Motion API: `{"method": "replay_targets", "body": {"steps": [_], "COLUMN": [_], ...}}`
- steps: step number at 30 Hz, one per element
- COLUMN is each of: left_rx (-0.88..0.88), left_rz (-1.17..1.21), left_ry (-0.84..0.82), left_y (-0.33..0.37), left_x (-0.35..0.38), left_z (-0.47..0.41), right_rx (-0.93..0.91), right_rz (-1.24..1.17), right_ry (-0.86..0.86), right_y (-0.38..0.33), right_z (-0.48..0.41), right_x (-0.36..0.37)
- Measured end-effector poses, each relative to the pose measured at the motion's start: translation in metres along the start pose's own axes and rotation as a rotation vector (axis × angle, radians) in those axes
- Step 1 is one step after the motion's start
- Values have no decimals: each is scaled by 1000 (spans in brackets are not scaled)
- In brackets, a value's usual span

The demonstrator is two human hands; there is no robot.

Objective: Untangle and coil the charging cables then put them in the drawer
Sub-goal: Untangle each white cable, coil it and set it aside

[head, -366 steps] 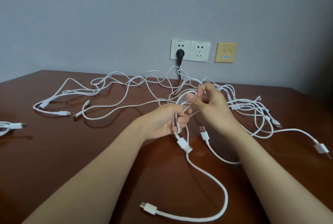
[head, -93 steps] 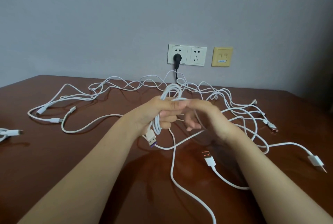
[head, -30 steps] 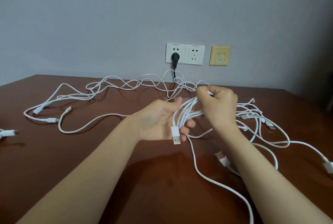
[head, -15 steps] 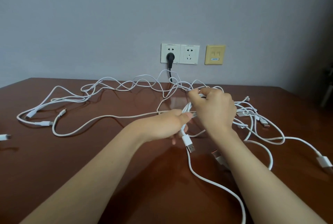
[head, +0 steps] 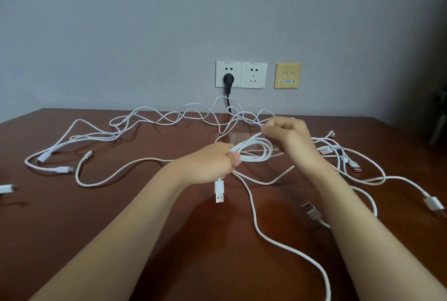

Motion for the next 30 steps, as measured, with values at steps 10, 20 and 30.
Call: {"method": "replay_targets", "body": {"steps": [10,20,30], "left_rx": [204,-85,-205], "left_rz": [347,445,-332], "left_ry": [7,522,456], "left_y": [14,-1,-2], "left_x": [4,-20,-16], "left_z": [5,-3,6], "right_rx": [85,-118,-388], "right_rz": [-95,664,952], "right_ry": [-35,-173,-151], "right_y": [8,2,-22], "right_z": [0,13,21], "right_x": [8,50,43]}}
Point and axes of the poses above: each hand's wrist, its own z-axis away from the middle knuckle, its own x-axis out of the palm, y = z × x, the point moved 3 cm from there along -z, towards the middle knuckle, and after that the axes turned 4 degrees about -z, right-handed, at the moved point
